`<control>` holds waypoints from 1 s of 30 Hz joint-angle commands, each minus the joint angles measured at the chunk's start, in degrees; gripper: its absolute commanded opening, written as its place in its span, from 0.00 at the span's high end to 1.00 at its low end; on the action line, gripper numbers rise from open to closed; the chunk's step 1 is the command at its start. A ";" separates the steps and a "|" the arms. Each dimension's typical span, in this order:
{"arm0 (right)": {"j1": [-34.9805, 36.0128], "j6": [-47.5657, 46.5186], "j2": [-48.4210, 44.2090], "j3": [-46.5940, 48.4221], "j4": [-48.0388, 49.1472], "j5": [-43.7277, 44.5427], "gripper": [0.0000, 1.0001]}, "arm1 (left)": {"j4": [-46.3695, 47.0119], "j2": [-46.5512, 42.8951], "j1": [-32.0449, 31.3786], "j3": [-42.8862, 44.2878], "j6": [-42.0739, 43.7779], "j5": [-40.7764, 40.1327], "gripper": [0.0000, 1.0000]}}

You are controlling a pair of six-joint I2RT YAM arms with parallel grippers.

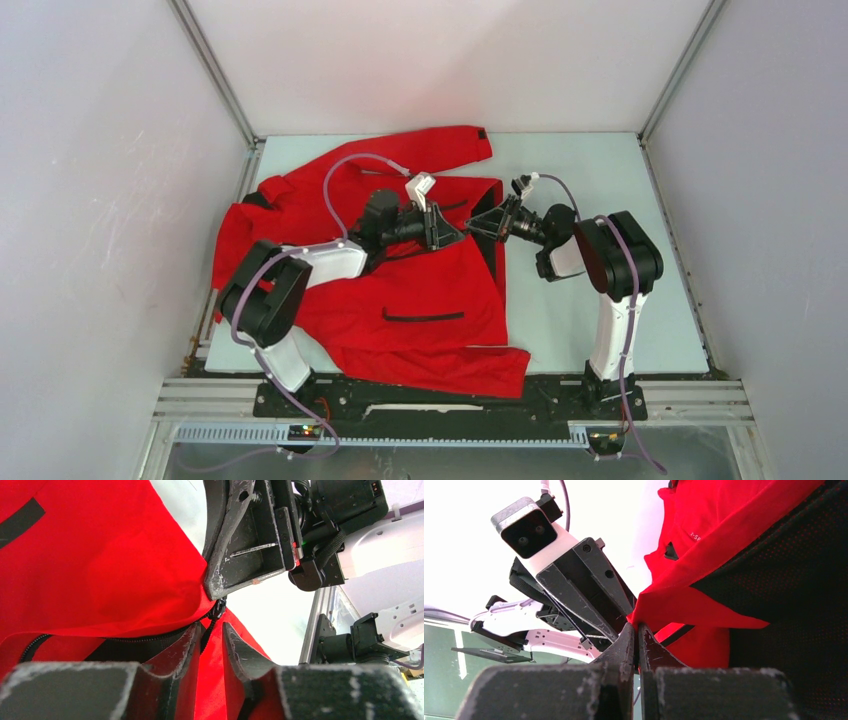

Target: Zip up the jacket

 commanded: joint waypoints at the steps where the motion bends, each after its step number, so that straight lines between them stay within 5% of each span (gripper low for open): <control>1: 0.99 0.43 -2.82 0.68 3.23 -1.51 1.00 | 1.74 0.59 0.36 -0.59 0.11 0.45 0.74; 8: 1.22 0.32 -2.90 0.74 3.24 -1.46 1.00 | 1.79 0.36 0.40 0.32 0.60 -1.10 0.99; 19: 1.81 -0.65 -1.28 1.50 3.12 -2.47 1.00 | -15.68 -3.38 -0.10 8.26 11.54 -3.03 1.00; 30: 4.37 -3.13 0.53 1.33 3.10 -1.00 1.00 | -13.24 -2.34 -3.87 13.10 8.05 -4.19 1.00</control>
